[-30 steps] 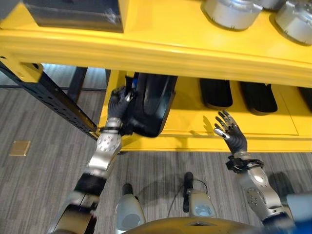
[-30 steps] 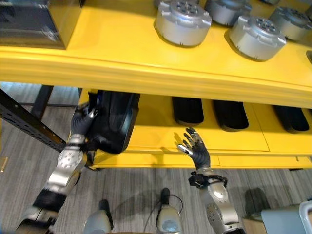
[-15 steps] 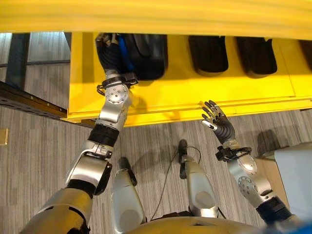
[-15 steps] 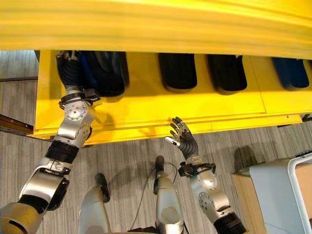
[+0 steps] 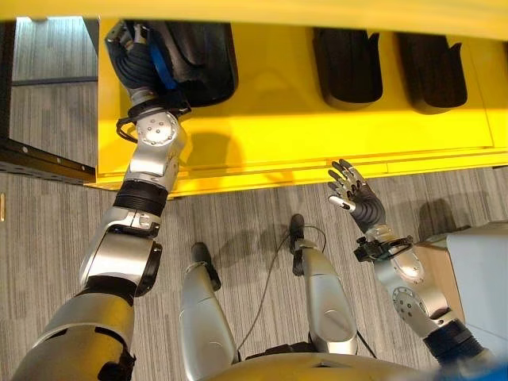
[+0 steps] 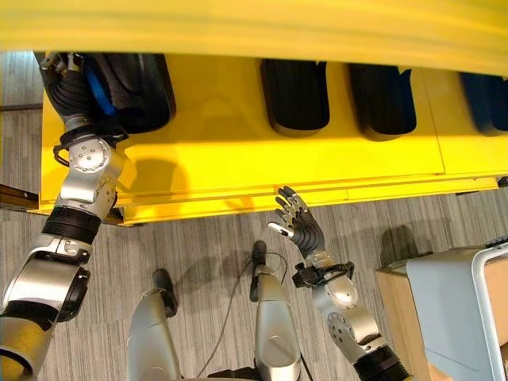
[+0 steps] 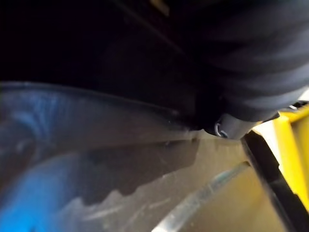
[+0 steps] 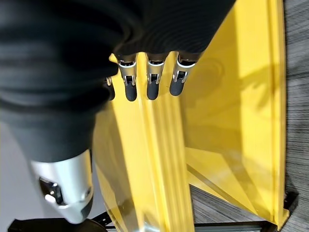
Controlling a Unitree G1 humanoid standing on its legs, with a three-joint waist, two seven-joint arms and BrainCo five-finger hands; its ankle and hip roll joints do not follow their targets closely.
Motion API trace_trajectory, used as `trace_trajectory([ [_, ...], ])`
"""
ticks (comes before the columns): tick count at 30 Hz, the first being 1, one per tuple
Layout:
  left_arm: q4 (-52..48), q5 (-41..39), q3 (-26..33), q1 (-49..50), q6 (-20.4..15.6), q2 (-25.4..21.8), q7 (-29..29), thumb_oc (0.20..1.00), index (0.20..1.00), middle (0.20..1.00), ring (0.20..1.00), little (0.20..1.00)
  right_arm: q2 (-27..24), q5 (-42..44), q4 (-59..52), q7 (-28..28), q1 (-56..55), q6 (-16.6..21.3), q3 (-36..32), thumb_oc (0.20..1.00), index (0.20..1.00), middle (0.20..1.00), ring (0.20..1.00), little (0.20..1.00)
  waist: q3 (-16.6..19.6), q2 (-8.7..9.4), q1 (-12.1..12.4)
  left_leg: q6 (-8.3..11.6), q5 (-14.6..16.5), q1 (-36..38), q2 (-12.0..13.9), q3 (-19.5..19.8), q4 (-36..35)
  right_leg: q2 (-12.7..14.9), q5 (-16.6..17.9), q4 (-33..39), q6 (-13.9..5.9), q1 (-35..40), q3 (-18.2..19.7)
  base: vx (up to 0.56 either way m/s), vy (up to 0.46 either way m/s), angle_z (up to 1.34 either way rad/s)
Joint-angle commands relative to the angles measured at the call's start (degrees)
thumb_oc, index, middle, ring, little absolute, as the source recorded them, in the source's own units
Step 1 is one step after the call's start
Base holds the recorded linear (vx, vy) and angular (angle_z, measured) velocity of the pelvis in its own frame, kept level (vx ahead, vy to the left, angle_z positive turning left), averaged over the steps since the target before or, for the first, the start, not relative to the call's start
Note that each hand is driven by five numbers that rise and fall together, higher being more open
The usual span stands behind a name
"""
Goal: Move parts from the plastic box to the shelf.
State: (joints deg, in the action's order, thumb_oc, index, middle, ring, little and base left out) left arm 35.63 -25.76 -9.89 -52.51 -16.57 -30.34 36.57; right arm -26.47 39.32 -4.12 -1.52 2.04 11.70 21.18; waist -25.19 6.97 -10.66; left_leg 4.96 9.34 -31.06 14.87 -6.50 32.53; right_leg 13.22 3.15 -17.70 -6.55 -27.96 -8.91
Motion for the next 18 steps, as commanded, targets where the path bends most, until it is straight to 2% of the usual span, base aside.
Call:
trace_trajectory([
  [1,1.15,2.51,-0.7,-3.9,-1.13,-3.7,-0.83,0.2,0.2,0.2,0.2,0.2,-2.37,2.03,-4.59,1.55,-1.84,2.78,-0.75,1.0,1.0,1.0,1.0,1.0,4.16,-0.49,0.65,2.38,-4.13,-2.55,2.73,1.95,-1.05,5.92,-2.31,-4.39,-3.65,1.74,1.78,0.05,-0.013,0.05],
  [2,1.96,3.65,-1.18,-3.88,-0.37,-4.15,-1.16,0.2,0.2,0.2,0.2,0.2,-2.66,1.99,-4.49,1.85,-2.03,2.69,-0.69,1.0,1.0,1.0,1.0,1.0,4.16,-0.74,0.79,2.87,-2.58,-2.14,2.97,2.33,-0.58,5.8,-3.77,-5.26,-4.05,1.87,1.95,-0.09,0.004,0.03],
  [3,1.96,3.66,-1.2,-4.01,-0.39,-4.16,-1.17,0.2,0.2,0.2,0.2,0.2,-2.64,2.0,-4.52,1.86,-1.97,2.71,-0.76,1.0,1.0,1.0,1.0,1.0,4.06,-0.58,0.72,2.33,-4.09,-2.85,2.7,2.12,-0.87,6.01,-2.47,-4.79,-3.62,1.29,1.83,0.05,-0.009,0.03],
  [4,2.92,3.73,-1.64,-3.86,0.31,-4.01,-2.07,0.2,0.2,0.2,0.2,0.2,-3.12,1.98,-4.72,2.29,-2.01,2.54,-0.7,1.0,1.0,1.0,1.0,1.0,3.94,-0.85,0.92,2.82,-2.38,-2.6,2.9,2.47,-0.05,5.81,-4.17,-6.15,-3.92,1.19,2.07,-0.03,0.001,0.04],
  [18,2.5,4.97,-1.31,-0.39,2.5,-1.39,-3.93,0.2,0.2,0.2,0.2,0.2,-4.04,1.54,-4.97,2.36,-1.37,2.31,-1.46,1.0,1.0,1.0,1.0,1.0,4.03,-1.76,1.36,2.77,-2.34,-5.57,2.83,3.44,1.79,5.52,-6.12,-10.42,-3.12,-2.43,2.54,0.0,0.0,0.02],
])
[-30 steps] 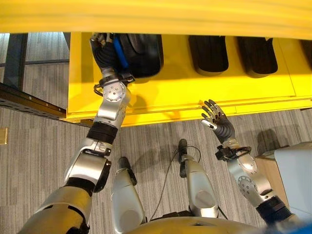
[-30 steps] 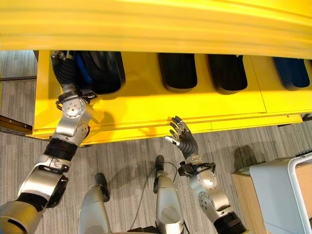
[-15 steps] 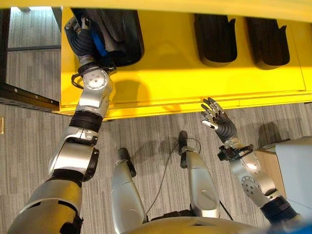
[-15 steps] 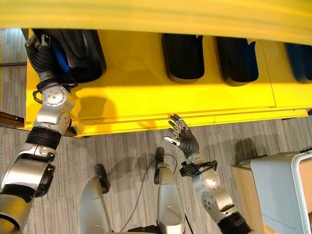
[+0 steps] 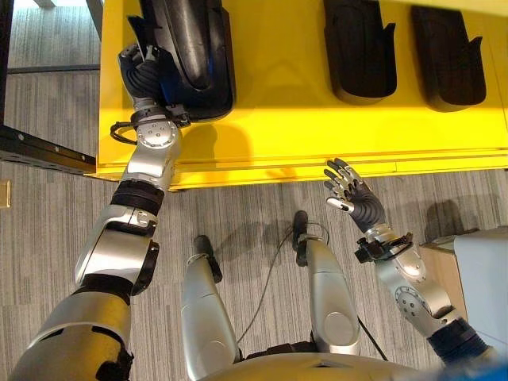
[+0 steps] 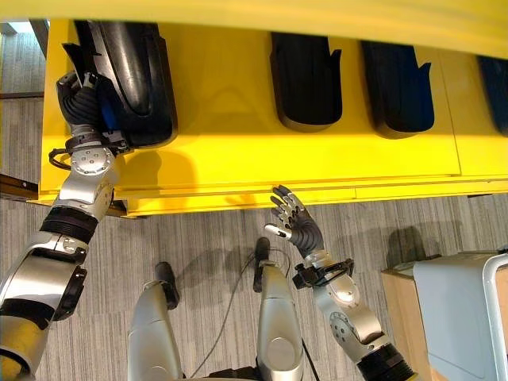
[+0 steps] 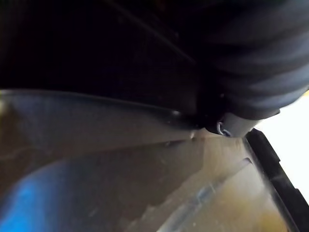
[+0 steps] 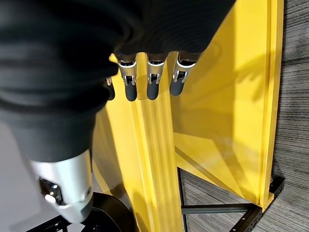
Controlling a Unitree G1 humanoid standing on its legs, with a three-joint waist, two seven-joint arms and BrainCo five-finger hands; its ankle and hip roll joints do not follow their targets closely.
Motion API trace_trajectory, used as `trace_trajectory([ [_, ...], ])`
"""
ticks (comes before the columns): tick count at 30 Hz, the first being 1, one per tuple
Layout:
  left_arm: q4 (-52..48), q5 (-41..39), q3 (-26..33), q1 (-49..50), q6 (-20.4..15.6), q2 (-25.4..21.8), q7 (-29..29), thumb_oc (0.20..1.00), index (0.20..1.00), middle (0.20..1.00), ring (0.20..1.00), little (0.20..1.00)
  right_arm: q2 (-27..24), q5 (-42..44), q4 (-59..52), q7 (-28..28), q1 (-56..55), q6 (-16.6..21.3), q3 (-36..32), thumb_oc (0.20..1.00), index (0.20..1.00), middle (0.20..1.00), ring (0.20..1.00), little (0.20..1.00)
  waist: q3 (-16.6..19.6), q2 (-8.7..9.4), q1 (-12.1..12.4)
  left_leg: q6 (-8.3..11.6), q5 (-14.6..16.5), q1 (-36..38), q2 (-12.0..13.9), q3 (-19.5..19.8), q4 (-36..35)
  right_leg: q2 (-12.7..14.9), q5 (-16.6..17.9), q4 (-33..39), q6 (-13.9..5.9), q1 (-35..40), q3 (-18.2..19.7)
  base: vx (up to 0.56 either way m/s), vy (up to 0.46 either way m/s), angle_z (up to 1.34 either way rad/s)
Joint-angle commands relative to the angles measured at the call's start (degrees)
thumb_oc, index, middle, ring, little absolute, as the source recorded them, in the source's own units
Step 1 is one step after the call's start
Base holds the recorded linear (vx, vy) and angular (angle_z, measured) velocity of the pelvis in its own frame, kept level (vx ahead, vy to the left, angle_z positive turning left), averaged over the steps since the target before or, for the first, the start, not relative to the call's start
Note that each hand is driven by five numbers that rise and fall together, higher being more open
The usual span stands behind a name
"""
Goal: Move parts from the plastic box to the shelf.
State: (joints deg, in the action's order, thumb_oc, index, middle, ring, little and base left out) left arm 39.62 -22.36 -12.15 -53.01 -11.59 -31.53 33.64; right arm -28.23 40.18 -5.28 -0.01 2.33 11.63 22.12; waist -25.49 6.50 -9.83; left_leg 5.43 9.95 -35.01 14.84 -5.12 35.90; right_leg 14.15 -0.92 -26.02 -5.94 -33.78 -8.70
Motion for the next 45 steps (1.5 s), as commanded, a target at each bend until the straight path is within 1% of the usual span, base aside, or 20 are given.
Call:
trace_trajectory([
  [1,-0.87,1.14,0.96,0.4,-2.51,-0.01,-1.2,0.2,0.2,0.2,0.2,0.2,-2.3,0.61,-3.71,0.8,-1.46,2.31,-2.34,1.0,1.0,1.0,1.0,1.0,4.46,-1.39,0.54,2.33,-2.95,-1.52,2.96,1.98,-1.62,4.53,-2.14,-2.17,-3.69,3.26,2.49,0.0,0.0,0.0],
  [19,2.43,-3.36,1.39,-0.72,-2.94,0.71,-2.23,0.2,0.2,0.2,0.2,0.2,-2.42,1.21,-3.67,0.64,-1.67,2.2,-2.1,1.0,1.0,1.0,1.0,1.0,5.49,-1.85,0.05,2.64,-2.66,-1.66,3.13,1.79,-1.44,4.36,-2.76,-2.74,-3.56,2.82,3.14,0.01,0.0,-0.01],
  [20,2.3,-3.81,1.51,-0.69,-3.09,0.73,-2.28,0.768,0.768,0.768,0.768,0.768,-2.57,1.23,-3.72,0.62,-1.76,2.16,-2.11,1.0,1.0,1.0,1.0,1.0,5.53,-1.83,0.06,2.65,-2.58,-1.52,3.16,1.71,-1.4,4.44,-2.86,-2.91,-3.61,2.9,3.17,0.0,0.0,0.0],
  [21,2.09,-4.0,1.54,-0.69,-3.13,0.8,-2.23,1.0,1.0,1.0,1.0,1.0,-2.5,1.32,-3.64,0.55,-1.72,2.16,-2.07,1.0,1.0,1.0,1.0,1.0,5.5,-1.83,0.08,2.62,-2.55,-1.55,3.12,1.74,-1.31,4.46,-2.91,-3.0,-3.6,2.9,3.21,0.0,0.0,0.0],
  [40,-0.8,-7.8,4.15,0.84,-5.16,0.8,-1.42,1.0,1.0,1.0,1.0,1.0,-3.34,1.09,-4.17,0.41,-1.76,2.1,-2.19,1.0,1.0,1.0,1.0,1.0,5.44,-1.75,0.66,2.81,-2.69,-1.33,3.17,2.07,-1.59,4.29,-3.44,-3.63,-3.32,3.03,2.94,0.0,0.0,0.0],
  [45,-4.67,-8.14,5.36,2.88,-6.13,0.92,-1.19,1.0,1.0,1.0,1.0,1.0,-3.26,0.97,-4.33,0.34,-1.84,2.07,-2.58,1.0,1.0,1.0,1.0,1.0,5.46,-1.83,0.94,2.85,-2.81,-1.09,3.15,2.12,-1.93,4.34,-3.33,-3.38,-3.3,3.42,2.75,0.0,0.0,0.0],
])
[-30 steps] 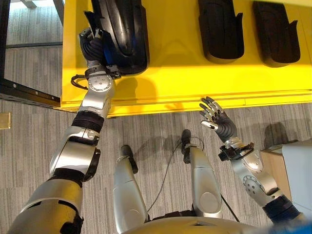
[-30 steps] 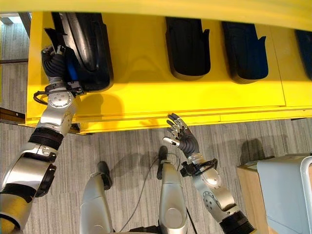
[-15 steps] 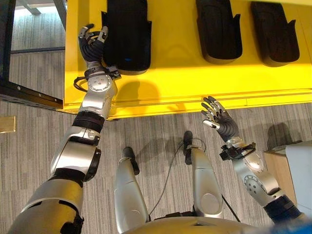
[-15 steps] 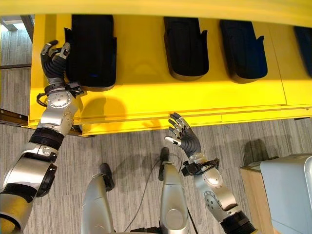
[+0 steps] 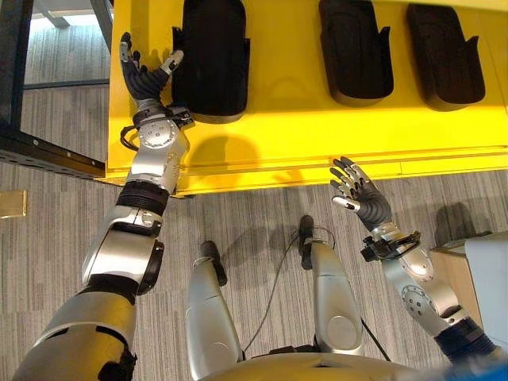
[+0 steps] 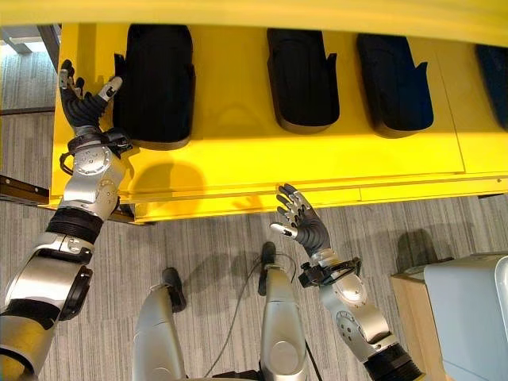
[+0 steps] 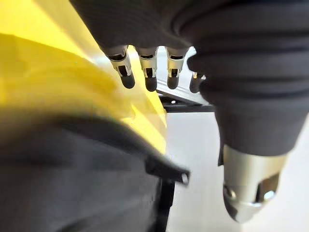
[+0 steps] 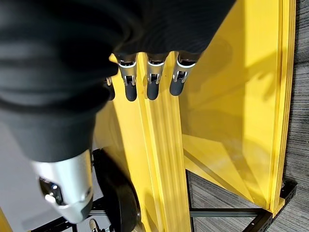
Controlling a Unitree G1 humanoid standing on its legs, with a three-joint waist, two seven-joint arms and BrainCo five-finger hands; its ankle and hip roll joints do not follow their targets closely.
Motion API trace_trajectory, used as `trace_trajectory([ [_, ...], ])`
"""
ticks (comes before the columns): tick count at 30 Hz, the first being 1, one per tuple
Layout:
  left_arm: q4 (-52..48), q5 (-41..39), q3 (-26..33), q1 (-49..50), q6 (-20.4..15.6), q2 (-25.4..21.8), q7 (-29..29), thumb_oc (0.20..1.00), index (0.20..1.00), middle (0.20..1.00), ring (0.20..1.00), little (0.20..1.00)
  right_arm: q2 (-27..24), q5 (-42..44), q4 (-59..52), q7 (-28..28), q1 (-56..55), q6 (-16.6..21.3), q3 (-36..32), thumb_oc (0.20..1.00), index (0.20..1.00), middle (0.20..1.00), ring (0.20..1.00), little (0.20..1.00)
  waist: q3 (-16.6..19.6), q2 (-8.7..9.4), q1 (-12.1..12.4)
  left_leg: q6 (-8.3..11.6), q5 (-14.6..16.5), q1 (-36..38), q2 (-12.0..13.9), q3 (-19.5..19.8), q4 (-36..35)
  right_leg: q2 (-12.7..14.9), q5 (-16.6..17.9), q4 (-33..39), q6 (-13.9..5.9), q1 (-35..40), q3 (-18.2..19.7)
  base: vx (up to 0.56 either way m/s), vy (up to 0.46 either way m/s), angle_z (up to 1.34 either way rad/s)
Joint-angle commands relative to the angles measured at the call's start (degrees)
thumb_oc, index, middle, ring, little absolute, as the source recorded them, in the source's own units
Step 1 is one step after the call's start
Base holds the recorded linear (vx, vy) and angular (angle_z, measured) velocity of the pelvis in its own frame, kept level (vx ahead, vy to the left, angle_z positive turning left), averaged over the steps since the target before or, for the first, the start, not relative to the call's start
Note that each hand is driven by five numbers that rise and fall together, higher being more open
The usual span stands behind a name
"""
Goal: Move parts from the plastic box to the shelf.
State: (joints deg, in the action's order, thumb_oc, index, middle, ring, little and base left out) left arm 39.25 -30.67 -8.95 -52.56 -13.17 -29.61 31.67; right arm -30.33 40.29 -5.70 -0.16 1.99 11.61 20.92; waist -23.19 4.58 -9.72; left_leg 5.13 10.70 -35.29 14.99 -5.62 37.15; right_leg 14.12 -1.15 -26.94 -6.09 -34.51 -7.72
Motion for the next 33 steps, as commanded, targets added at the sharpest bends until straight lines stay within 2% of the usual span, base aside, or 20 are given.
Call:
trace_trajectory([
  [1,-4.8,0.17,2.47,2.98,-4.67,-0.91,0.78,1.0,1.0,1.0,1.0,1.0,-1.12,0.85,-3.88,0.49,-1.43,2.1,-1.37,1.0,1.0,1.0,1.0,1.0,3.18,0.06,0.88,3.14,-3.59,-0.76,2.97,2.62,-3.24,4.33,-3.06,-2.37,-3.11,4.26,1.76,0.0,0.0,0.0],
  [3,-8.55,1.33,3.39,5.25,-5.12,-0.9,1.01,1.0,1.0,1.0,1.0,1.0,-0.94,0.65,-4.02,0.5,-1.58,2.12,-1.62,1.0,1.0,1.0,1.0,1.0,3.26,0.02,1.2,3.13,-3.64,-0.32,2.93,2.64,-3.58,4.32,-3.11,-2.39,-3.06,4.63,1.8,-0.04,-0.001,0.0],
  [4,-10.32,1.69,3.91,6.12,-5.45,-0.98,1.16,1.0,1.0,1.0,1.0,1.0,-0.95,0.53,-4.33,0.42,-1.48,2.26,-2.01,1.0,1.0,1.0,1.0,1.0,3.2,0.14,1.28,2.59,-5.3,-0.85,2.65,2.44,-4.17,4.52,-1.68,-1.77,-2.6,4.18,1.62,-0.07,-0.004,0.0],
  [7,-16.87,4.92,5.54,10.15,-5.98,-1.42,1.56,1.0,1.0,1.0,1.0,1.0,-0.67,0.46,-4.55,0.5,-1.64,2.51,-3.04,1.0,1.0,1.0,1.0,1.0,3.22,0.06,1.83,2.59,-5.37,-0.51,2.56,2.56,-4.53,4.57,-1.82,-1.69,-2.55,4.66,1.55,-0.02,-0.001,0.0],
  [9,-24.07,9.95,7.83,14.76,-6.32,-2.28,1.98,1.0,1.0,1.0,1.0,1.0,-0.35,0.18,-4.73,0.79,-2.16,2.95,-4.35,1.0,1.0,1.0,1.0,1.0,3.17,0.0,2.46,2.61,-5.41,0.03,2.45,2.71,-5.01,4.64,-1.92,-1.4,-2.55,5.4,1.3,0.01,-0.009,0.02],
  [11,-26.55,12.21,8.64,16.54,-5.93,-2.35,2.39,1.0,1.0,1.0,1.0,1.0,-0.38,0.15,-4.74,0.94,-2.38,2.97,-4.66,1.0,1.0,1.0,1.0,1.0,3.14,-0.05,2.61,2.63,-5.43,0.26,2.44,2.7,-5.14,4.66,-1.92,-1.34,-2.55,5.62,1.29,0.0,0.0,0.0],
  [12,-31.33,17.12,9.8,20.18,-5.49,-3.61,1.65,1.0,1.0,1.0,1.0,1.0,-0.31,0.23,-4.8,1.07,-2.45,3.27,-5.64,1.0,1.0,1.0,1.0,1.0,2.89,-0.13,3.08,2.68,-5.51,0.61,2.51,2.64,-5.51,4.73,-1.9,-1.06,-2.52,6.03,1.0,0.0,0.0,0.0],
  [13,-31.54,17.2,9.9,20.36,-5.37,-3.57,1.67,1.0,1.0,1.0,1.0,1.0,-0.33,0.23,-4.8,1.07,-2.47,3.27,-5.59,1.0,1.0,1.0,1.0,1.0,2.92,-0.13,3.04,2.69,-5.51,0.65,2.51,2.63,-5.52,4.73,-1.9,-1.05,-2.52,6.06,1.0,0.0,0.0,0.0],
  [14,-34.57,21.47,11.14,23.22,-4.69,-4.4,1.87,1.0,1.0,1.0,1.0,1.0,-0.32,0.32,-4.99,1.39,-2.69,3.5,-6.32,1.0,1.0,1.0,1.0,1.0,2.8,-0.17,3.42,2.69,-5.5,0.94,2.46,2.54,-5.81,4.74,-1.89,-0.8,-2.53,6.38,0.93,0.0,-0.006,0.03],
  [18,-43.83,34.73,14.7,36.38,-3.0,-9.7,-3.08,1.0,1.0,1.0,1.0,1.0,-0.24,0.7,-5.39,3.03,-4.16,3.5,-9.65,1.0,1.0,1.0,1.0,1.0,2.04,-0.46,4.81,2.51,-5.46,1.84,2.38,2.5,-6.29,5.07,-2.18,-0.76,-2.57,7.45,0.82,0.0,-0.002,0.01],
  [20,-44.77,36.98,15.13,38.39,-2.41,-10.39,-3.69,1.0,1.0,1.0,1.0,1.0,-0.34,0.63,-5.41,3.41,-4.38,3.36,-9.8,1.0,1.0,1.0,1.0,1.0,1.96,-0.46,4.92,2.48,-5.46,2.02,2.28,2.54,-6.33,5.12,-2.23,-0.8,-2.58,7.63,0.79,0.0,-0.005,0.02],
  [21,-46.03,41.84,16.14,41.31,-2.02,-12.55,-4.47,1.0,1.0,1.0,1.0,1.0,-0.64,0.52,-5.6,4.0,-4.71,3.35,-10.67,1.0,1.0,1.0,1.0,1.0,1.73,-0.49,5.25,2.51,-5.44,2.23,2.22,2.62,-6.33,5.24,-2.26,-0.71,-2.63,8.09,0.72,0.0,-0.004,0.05],
  [22,-46.14,41.9,16.22,41.46,-1.98,-12.54,-4.47,1.0,1.0,1.0,1.0,1.0,-0.62,0.52,-5.61,4.01,-4.73,3.34,-10.61,1.0,1.0,1.0,1.0,1.0,1.72,-0.46,5.21,2.51,-5.44,2.28,2.21,2.62,-6.35,5.25,-2.26,-0.69,-2.63,8.15,0.71,0.0,-0.007,0.07],
  [24,-48.19,48.28,17.13,45.09,-1.19,-15.81,-6.79,1.0,1.0,1.0,1.0,1.0,-0.95,0.24,-5.65,4.6,-5.09,3.1,-11.84,1.0,1.0,1.0,1.0,1.0,1.35,-0.51,5.59,2.48,-5.51,2.55,2.11,2.65,-6.58,5.4,-2.26,-0.42,-2.77,8.65,0.39,0.0,-0.005,0.07],
  [28,-49.36,50.35,17.71,47.65,-0.96,-18.56,-8.96,1.0,1.0,1.0,1.0,1.0,-1.21,0.4,-5.75,4.95,-5.39,2.82,-12.35,1.0,1.0,1.0,1.0,1.0,1.03,-0.52,5.61,2.38,-5.61,2.65,1.97,2.86,-6.7,5.48,-2.29,-0.38,-2.81,8.85,0.35,-0.01,-0.003,0.05],
  [29,-51.03,50.41,18.09,48.87,-0.83,-20.73,-11.74,1.0,1.0,1.0,1.0,1.0,-1.68,0.29,-5.96,5.09,-5.83,2.44,-13.17,1.0,1.0,1.0,1.0,1.0,0.8,-0.66,5.68,2.34,-5.68,2.61,1.96,2.84,-6.62,5.47,-2.3,-0.47,-2.89,8.87,0.27,-0.01,0.0,0.05],
  [31,-52.33,51.31,18.48,50.06,-0.94,-22.56,-13.66,1.0,1.0,1.0,1.0,1.0,-1.76,0.28,-6.22,5.58,-6.23,1.93,-13.36,1.0,1.0,1.0,1.0,1.0,0.65,-0.71,5.67,2.35,-5.69,2.69,1.92,2.78,-6.56,5.5,-2.33,-0.48,-2.9,8.94,0.32,0.0,0.003,0.04],
  [33,-52.78,51.12,18.84,50.87,-1.16,-23.04,-14.49,1.0,1.0,1.0,1.0,1.0,-1.79,0.2,-6.36,5.85,-6.48,1.76,-13.57,1.0,1.0,1.0,1.0,1.0,0.59,-0.7,5.68,2.34,-5.67,2.72,1.95,2.76,-6.5,5.5,-2.35,-0.56,-2.9,8.87,0.41,0.0,0.003,0.02],
])
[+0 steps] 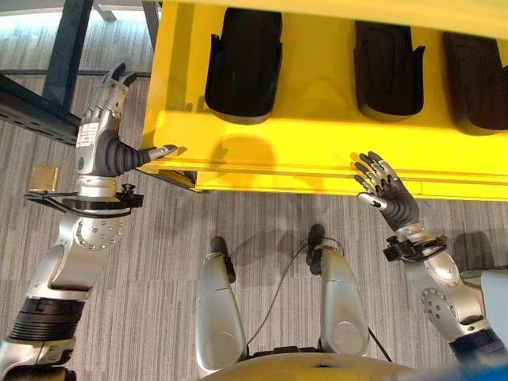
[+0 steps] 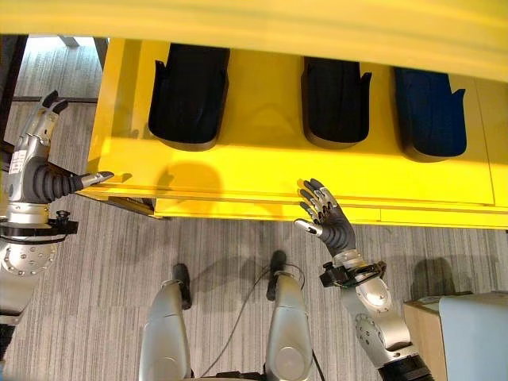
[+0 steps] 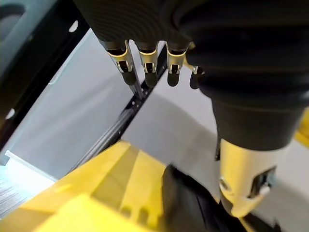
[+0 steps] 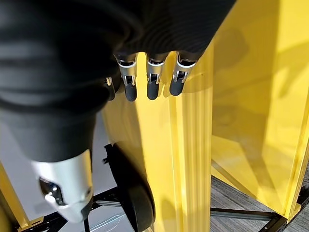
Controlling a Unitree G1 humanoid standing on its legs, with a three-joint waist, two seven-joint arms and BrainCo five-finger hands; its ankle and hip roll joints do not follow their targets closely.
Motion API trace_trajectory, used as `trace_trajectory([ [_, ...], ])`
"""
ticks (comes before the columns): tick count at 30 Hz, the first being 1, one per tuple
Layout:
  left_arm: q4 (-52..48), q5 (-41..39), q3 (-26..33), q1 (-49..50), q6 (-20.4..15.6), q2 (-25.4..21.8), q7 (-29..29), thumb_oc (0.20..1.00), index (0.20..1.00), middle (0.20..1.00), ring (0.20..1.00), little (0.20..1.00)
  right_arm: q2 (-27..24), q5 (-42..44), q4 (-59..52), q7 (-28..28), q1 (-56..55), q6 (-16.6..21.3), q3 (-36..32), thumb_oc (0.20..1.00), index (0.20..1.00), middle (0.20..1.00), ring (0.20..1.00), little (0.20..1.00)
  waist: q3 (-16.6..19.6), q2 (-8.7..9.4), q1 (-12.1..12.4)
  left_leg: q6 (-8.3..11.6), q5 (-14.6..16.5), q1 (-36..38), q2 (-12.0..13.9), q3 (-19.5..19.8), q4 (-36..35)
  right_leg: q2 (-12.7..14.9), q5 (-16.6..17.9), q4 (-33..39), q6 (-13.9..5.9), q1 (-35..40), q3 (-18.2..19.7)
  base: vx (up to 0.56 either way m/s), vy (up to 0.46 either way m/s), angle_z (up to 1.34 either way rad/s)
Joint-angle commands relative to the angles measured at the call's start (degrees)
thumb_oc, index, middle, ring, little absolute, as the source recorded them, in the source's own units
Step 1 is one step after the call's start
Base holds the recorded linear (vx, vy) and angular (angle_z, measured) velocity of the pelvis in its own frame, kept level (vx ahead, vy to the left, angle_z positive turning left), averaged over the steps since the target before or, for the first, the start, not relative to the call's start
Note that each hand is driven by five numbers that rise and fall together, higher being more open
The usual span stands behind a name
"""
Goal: Move parts from the plastic box to the shelf.
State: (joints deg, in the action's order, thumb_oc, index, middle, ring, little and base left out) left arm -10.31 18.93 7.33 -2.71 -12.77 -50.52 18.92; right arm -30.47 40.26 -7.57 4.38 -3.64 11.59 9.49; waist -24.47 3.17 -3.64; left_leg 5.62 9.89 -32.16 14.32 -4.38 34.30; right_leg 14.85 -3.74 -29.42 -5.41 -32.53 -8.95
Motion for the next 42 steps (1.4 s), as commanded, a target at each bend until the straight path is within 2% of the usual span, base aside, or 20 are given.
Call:
trace_trajectory([
  [1,-3.37,2.59,2.44,1.12,-1.49,-3.02,-1.92,1.0,1.0,1.0,1.0,1.0,-1.72,0.15,-4.39,1.43,-0.99,1.61,-2.06,1.0,1.0,1.0,1.0,1.0,1.85,0.67,-0.47,1.9,-4.81,-0.29,2.66,1.53,-3.68,4.79,0.21,1.96,-3.64,6.94,1.6,0.0,0.0,0.0],
  [3,-3.27,3.78,2.02,1.21,-1.33,-4.95,-3.4,1.0,1.0,1.0,1.0,1.0,-1.99,0.26,-4.79,1.81,-1.06,1.36,-2.29,1.0,1.0,1.0,1.0,1.0,1.73,0.61,-0.48,1.89,-4.83,-0.19,2.64,1.58,-3.71,4.72,0.21,1.96,-3.69,7.05,1.69,0.0,0.0,0.0],
  [11,-2.74,4.05,0.66,-0.13,-1.38,-6.64,-5.33,1.0,1.0,1.0,1.0,1.0,-1.95,0.08,-4.83,2.11,-1.22,0.9,-2.26,1.0,1.0,1.0,1.0,1.0,1.15,0.63,-0.67,1.89,-4.78,-0.03,2.71,1.47,-3.42,4.66,0.02,1.7,-3.67,7.12,1.95,0.0,0.0,0.0],
  [13,-2.54,1.19,0.18,-0.46,-1.66,-6.76,-7.71,1.0,1.0,1.0,1.0,1.0,-1.93,0.17,-5.24,2.33,-1.55,0.6,-2.72,1.0,1.0,1.0,1.0,1.0,0.91,0.65,-0.86,1.9,-4.78,0.02,2.75,1.44,-3.27,4.62,0.0,1.48,-3.68,7.1,2.15,0.04,-0.003,0.0],
  [14,-2.64,0.13,-0.14,-0.84,-1.58,-7.1,-8.66,1.0,1.0,1.0,1.0,1.0,-1.94,0.28,-5.35,2.45,-1.7,0.44,-2.81,1.0,1.0,1.0,1.0,1.0,1.12,0.53,-1.01,2.37,-3.34,0.66,2.92,1.64,-3.0,4.48,-1.24,0.94,-4.11,7.55,2.5,0.09,-0.001,0.0],
  [15,-2.61,-1.66,-0.61,-1.4,-1.76,-7.27,-9.4,1.0,1.0,1.0,1.0,1.0,-1.9,0.37,-5.47,2.5,-1.83,0.36,-2.9,1.0,1.0,1.0,1.0,1.0,1.07,0.47,-1.06,2.41,-3.33,0.73,2.93,1.59,-2.93,4.5,-1.28,0.76,-4.1,7.5,2.52,0.0,0.0,0.0],
  [16,-2.63,-2.62,-0.72,-1.76,-1.88,-7.5,-9.71,1.0,1.0,1.0,1.0,1.0,-1.81,0.38,-5.41,2.61,-1.99,0.35,-2.88,1.0,1.0,1.0,1.0,1.0,0.74,0.48,-1.04,1.97,-4.66,0.19,2.8,1.35,-2.97,4.61,-0.17,0.93,-3.66,7.04,2.33,-0.08,0.014,0.0],
  [18,-2.25,-2.83,-1.04,-2.15,-1.73,-7.8,-9.8,1.0,1.0,1.0,1.0,1.0,-1.71,0.27,-5.38,2.69,-2.1,0.27,-2.84,1.0,1.0,1.0,1.0,1.0,0.73,0.46,-1.08,2.0,-4.64,0.22,2.8,1.33,-2.92,4.6,-0.22,0.85,-3.64,7.02,2.36,0.01,0.0,0.01],
  [19,-2.02,-3.0,-1.29,-2.49,-1.65,-8.04,-9.79,1.0,1.0,1.0,1.0,1.0,-1.75,0.13,-5.3,2.66,-2.05,0.25,-2.64,1.0,1.0,1.0,1.0,1.0,1.0,0.38,-1.2,2.48,-3.29,0.83,2.9,1.59,-2.83,4.43,-1.44,0.56,-4.07,7.47,2.63,0.0,0.0,0.0],
  [20,-2.28,-3.21,-2.08,-3.53,-1.54,-8.89,-10.7,1.0,1.0,1.0,1.0,1.0,-1.73,0.16,-5.31,2.79,-2.08,0.1,-2.47,1.0,1.0,1.0,1.0,1.0,0.66,0.5,-1.32,2.06,-4.75,0.23,2.84,1.29,-3.05,4.53,-0.28,0.92,-3.63,6.93,2.48,0.0,0.0,0.0],
  [31,-2.11,-6.42,-4.3,-5.22,-1.34,-10.72,-14.02,1.0,1.0,1.0,1.0,1.0,-1.0,0.24,-5.33,3.35,-2.85,-0.44,-2.4,1.0,1.0,1.0,1.0,1.0,-0.04,0.02,-1.59,2.26,-4.95,0.87,2.99,1.21,-3.28,4.25,-0.45,0.47,-3.59,6.9,3.03,-0.01,0.0,0.0],
  [42,-2.87,-8.91,-3.55,-2.92,-1.57,-12.2,-16.36,1.0,1.0,1.0,1.0,1.0,-0.59,0.21,-5.73,3.39,-4.13,-0.22,-3.14,1.0,1.0,1.0,1.0,1.0,-0.92,-0.49,-1.77,2.32,-5.08,1.18,3.19,1.04,-3.34,4.19,-0.52,0.13,-3.52,6.79,3.42,0.0,-0.002,-0.01],
])
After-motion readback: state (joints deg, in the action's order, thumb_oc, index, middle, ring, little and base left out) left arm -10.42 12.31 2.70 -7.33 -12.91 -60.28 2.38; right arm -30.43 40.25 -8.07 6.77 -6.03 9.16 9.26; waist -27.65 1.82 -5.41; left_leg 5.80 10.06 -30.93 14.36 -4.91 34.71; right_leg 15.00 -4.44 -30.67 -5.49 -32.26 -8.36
